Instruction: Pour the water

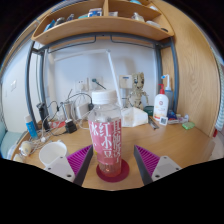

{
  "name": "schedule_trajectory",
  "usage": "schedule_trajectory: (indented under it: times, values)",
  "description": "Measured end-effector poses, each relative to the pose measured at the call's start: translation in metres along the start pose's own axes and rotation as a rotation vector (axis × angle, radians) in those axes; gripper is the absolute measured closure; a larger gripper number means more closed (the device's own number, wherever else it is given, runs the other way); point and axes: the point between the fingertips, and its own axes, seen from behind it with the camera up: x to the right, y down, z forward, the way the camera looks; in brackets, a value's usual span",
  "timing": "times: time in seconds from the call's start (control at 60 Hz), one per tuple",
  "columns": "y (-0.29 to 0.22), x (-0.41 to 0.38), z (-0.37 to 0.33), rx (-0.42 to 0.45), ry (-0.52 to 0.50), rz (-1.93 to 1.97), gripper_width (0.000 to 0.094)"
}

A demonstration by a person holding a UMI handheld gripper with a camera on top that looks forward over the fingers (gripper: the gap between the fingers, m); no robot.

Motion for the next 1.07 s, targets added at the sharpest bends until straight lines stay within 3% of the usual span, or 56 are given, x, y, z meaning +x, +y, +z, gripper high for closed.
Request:
schedule_trajectory:
  times: [0.233,0.383,0.567,0.733,1.067]
  values:
    - [0.022,-0.009,-0.057,-0.150,-0.060,-0.076,0.0079]
    - [0.006,-0.003,-0.118,-0.207,-0.056,-0.119,0.0077]
    - [-0.032,-0.006,-0.176,-0.218,-0.072,-0.136,0.0075]
    - [-0.056,-0.016,-0.206,-0.177,-0.086,-0.114,0.0073]
    - [-0.031,-0.020,-0.227,-0.244,-0.086,-0.152,0.0088]
